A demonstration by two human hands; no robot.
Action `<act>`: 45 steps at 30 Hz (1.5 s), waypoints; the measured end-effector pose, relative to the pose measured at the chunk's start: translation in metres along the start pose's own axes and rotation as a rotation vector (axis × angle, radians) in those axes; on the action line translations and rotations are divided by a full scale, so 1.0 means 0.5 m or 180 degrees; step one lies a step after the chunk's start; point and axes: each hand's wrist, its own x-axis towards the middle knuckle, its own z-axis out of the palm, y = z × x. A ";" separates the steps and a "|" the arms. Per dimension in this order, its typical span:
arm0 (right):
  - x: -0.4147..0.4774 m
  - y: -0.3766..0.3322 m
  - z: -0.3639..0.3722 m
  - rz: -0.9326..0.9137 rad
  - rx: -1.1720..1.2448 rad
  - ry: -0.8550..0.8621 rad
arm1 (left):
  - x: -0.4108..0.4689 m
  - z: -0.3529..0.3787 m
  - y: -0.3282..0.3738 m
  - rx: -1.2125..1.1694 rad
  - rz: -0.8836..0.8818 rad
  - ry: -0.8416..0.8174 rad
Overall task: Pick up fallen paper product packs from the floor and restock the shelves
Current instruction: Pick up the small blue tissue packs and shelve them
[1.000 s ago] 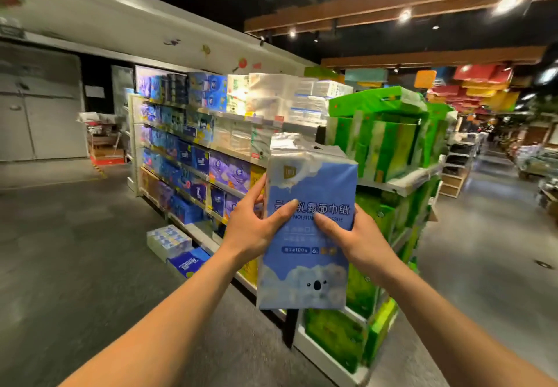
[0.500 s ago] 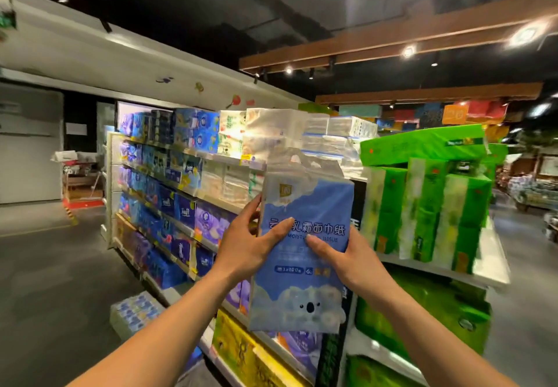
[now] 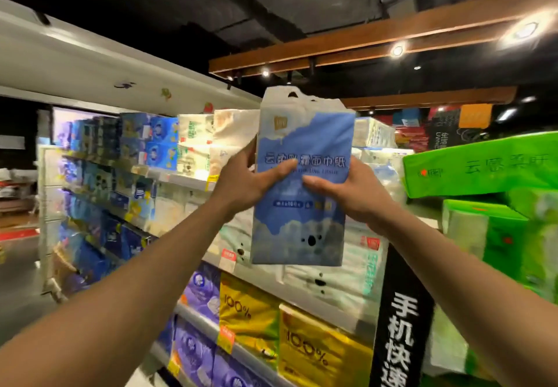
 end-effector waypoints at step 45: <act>0.538 0.499 0.197 0.1111 -0.2102 0.1223 | 0.705 0.170 -0.589 0.1357 0.2250 -0.0297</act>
